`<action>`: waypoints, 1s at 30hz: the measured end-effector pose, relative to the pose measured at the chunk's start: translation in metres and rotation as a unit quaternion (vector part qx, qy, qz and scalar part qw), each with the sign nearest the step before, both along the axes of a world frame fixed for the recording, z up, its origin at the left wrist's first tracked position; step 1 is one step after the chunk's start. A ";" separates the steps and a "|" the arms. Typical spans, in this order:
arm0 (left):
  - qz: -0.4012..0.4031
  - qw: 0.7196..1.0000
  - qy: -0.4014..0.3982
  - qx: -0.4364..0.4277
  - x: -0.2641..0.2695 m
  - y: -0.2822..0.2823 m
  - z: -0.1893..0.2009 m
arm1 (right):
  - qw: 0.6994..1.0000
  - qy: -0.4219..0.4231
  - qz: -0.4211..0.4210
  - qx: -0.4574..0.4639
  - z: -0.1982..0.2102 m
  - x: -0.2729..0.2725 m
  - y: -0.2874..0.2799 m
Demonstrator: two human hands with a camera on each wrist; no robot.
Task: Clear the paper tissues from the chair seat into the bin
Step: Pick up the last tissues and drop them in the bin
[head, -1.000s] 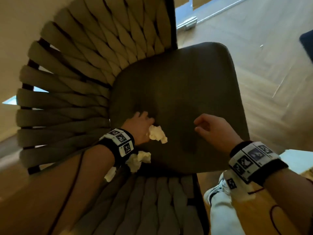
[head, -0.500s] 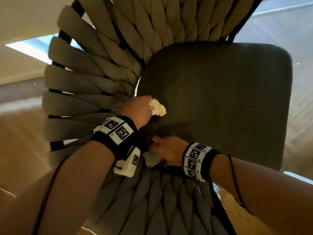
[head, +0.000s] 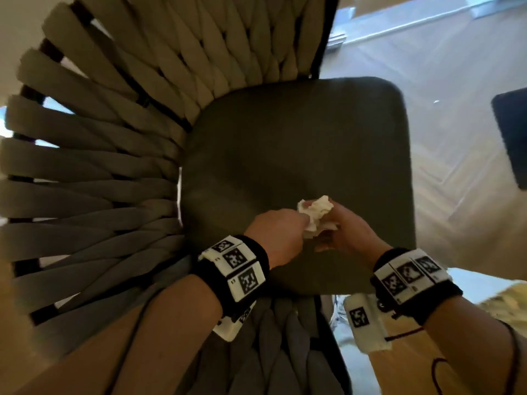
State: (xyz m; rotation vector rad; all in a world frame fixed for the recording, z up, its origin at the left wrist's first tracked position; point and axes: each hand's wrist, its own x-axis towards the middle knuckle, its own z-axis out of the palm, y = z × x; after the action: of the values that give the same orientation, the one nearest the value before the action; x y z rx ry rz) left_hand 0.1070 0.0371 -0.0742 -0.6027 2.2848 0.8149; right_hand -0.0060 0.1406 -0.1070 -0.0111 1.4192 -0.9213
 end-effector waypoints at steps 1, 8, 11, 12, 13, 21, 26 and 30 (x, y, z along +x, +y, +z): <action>-0.008 1.000 0.019 -0.002 -0.015 0.016 0.000 | 0.998 -0.034 -0.060 0.002 0.004 -0.007 0.015; -0.110 0.977 0.174 -0.054 -0.114 0.150 0.000 | 0.939 0.039 -0.337 0.055 0.005 -0.058 0.142; -0.137 0.977 0.165 -0.010 -0.149 0.213 -0.005 | 0.897 0.058 -0.427 0.097 -0.016 -0.084 0.214; -0.143 0.978 0.152 0.006 -0.160 0.233 -0.008 | 0.883 0.066 -0.450 0.111 -0.026 -0.093 0.241; -0.149 0.979 0.137 0.015 -0.171 0.251 -0.011 | 0.870 0.075 -0.469 0.127 -0.038 -0.102 0.267; -0.151 0.983 0.102 0.000 -0.222 0.337 -0.077 | 0.819 0.096 -0.482 0.296 -0.185 -0.156 0.476; -0.158 0.986 0.045 -0.022 -0.227 0.356 -0.119 | 0.788 -0.007 -0.545 0.289 -0.233 -0.167 0.516; -0.177 0.984 -0.017 -0.016 -0.221 0.366 -0.120 | 0.751 -0.039 -0.589 0.297 -0.222 -0.147 0.517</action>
State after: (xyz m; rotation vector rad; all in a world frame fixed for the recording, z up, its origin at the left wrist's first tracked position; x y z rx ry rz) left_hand -0.1140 0.4030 -0.1938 -0.2098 2.2859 0.5919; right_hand -0.1535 0.6579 -0.3285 1.5494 1.5234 -1.3662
